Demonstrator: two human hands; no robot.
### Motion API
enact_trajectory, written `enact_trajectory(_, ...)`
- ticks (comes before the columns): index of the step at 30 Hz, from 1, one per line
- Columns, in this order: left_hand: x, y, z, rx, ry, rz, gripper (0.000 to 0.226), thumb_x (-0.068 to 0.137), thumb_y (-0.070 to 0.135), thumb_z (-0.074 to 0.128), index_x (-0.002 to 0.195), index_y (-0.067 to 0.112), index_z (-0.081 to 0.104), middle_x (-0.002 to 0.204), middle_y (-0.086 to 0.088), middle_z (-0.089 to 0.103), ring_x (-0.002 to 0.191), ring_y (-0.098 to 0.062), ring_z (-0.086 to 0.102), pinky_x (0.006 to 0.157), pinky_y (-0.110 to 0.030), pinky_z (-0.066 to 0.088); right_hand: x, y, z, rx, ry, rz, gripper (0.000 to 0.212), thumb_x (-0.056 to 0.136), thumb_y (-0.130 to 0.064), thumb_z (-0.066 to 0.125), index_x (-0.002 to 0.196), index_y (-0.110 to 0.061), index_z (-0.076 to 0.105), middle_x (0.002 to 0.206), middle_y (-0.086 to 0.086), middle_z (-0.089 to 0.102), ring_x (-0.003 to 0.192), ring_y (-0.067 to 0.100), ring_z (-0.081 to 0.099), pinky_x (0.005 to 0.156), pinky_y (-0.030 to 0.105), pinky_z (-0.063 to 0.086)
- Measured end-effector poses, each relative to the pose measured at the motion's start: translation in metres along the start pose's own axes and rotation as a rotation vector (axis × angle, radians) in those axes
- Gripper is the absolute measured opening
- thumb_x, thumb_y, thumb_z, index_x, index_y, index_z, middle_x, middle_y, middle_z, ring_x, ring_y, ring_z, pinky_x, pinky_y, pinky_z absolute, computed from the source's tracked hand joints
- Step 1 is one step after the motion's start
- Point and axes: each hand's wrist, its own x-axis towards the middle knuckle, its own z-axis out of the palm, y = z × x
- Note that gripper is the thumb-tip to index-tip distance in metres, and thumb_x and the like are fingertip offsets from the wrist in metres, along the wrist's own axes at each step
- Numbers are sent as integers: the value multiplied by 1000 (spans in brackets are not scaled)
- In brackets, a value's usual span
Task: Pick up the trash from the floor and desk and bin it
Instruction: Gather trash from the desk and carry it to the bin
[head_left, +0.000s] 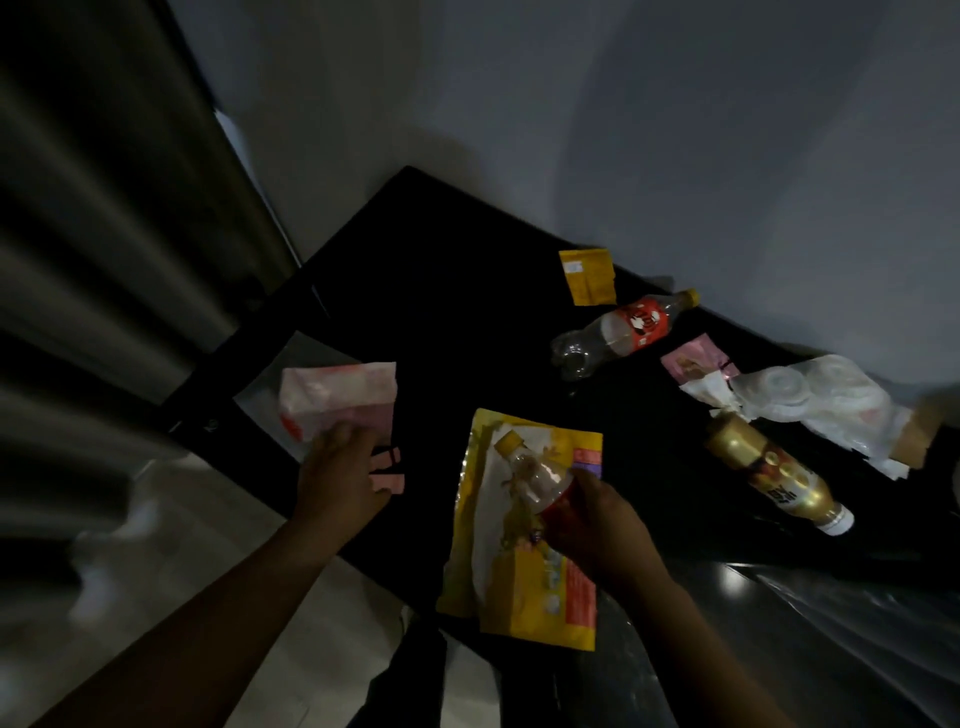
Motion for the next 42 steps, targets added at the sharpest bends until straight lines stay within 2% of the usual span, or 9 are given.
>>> enact_trajectory(3, 9, -29, -12, 92, -67, -14, 99, 54, 54, 80, 139, 32, 35, 148, 0, 23, 138, -36, 19, 106, -55, 31, 2, -14, 13, -15, 20, -43, 56, 77, -26, 74, 126, -27, 48, 112, -7, 60, 92, 3, 54, 74, 18, 45)
enact_trajectory(6, 28, -57, -19, 74, -227, -89, 128, 55, 54, 83, 149, 40, -3, 156, 6, -22, 144, -35, -15, 112, -64, 12, 4, -26, 21, -31, 36, -61, 53, 80, -25, 73, 127, -25, 48, 107, -7, 62, 86, 0, 55, 68, 12, 44)
enact_trajectory(10, 54, -72, -25, 106, -366, -102, 137, 53, 55, 85, 145, 44, -16, 152, -1, -35, 142, -40, -21, 107, -71, 9, 8, -35, 26, -46, 29, -36, 54, 80, -25, 73, 128, -22, 48, 108, -4, 63, 92, 8, 61, 76, 25, 53)
enact_trajectory(17, 69, -82, -18, 149, -390, -52, 125, 56, 57, 83, 148, 45, 0, 157, -8, -17, 142, -44, -16, 108, -66, 20, 10, -40, 28, -63, 34, -11, 58, 80, -24, 73, 131, -19, 47, 112, -3, 62, 97, 9, 61, 82, 32, 55)
enact_trajectory(22, 63, -71, -11, 175, -313, 16, 105, 61, 44, 82, 148, 30, 24, 149, -16, 15, 139, -40, 17, 110, -45, 33, 5, -41, 28, -26, 30, 24, 57, 80, -22, 74, 130, -20, 47, 106, -3, 63, 91, 10, 63, 79, 34, 56)
enact_trajectory(28, 48, -42, -4, 147, -252, 33, 59, 71, 30, 76, 123, 13, 53, 130, -16, 43, 117, -34, 46, 88, -31, 41, 1, -37, 23, -12, 57, 31, 57, 79, -23, 75, 129, -25, 48, 108, -9, 61, 96, 7, 60, 81, 27, 53)
enact_trajectory(31, 37, -24, 4, -49, -179, 42, 40, 76, 18, 75, 111, 2, 64, 111, -19, 63, 103, -35, 58, 71, -23, 32, -8, -27, 17, 27, 93, 40, 49, 79, -25, 75, 122, -26, 51, 106, -10, 61, 93, 5, 60, 75, 21, 51)
enact_trajectory(37, 30, -11, 10, -132, -159, -65, 23, 78, 12, 71, 91, -8, 69, 92, -30, 65, 92, -41, 61, 66, -32, 37, -26, -3, 1, 47, 65, 159, 65, 75, -27, 76, 131, -28, 45, 120, -3, 59, 105, 15, 59, 87, 38, 53)
enact_trajectory(42, 19, 4, 9, -242, -111, -118, 20, 75, 10, 73, 90, -2, 72, 83, -19, 71, 80, -27, 66, 64, -26, 45, -39, 14, -13, 94, 78, 185, 58, 75, -29, 77, 126, -30, 48, 119, -5, 60, 103, 13, 60, 85, 38, 54)
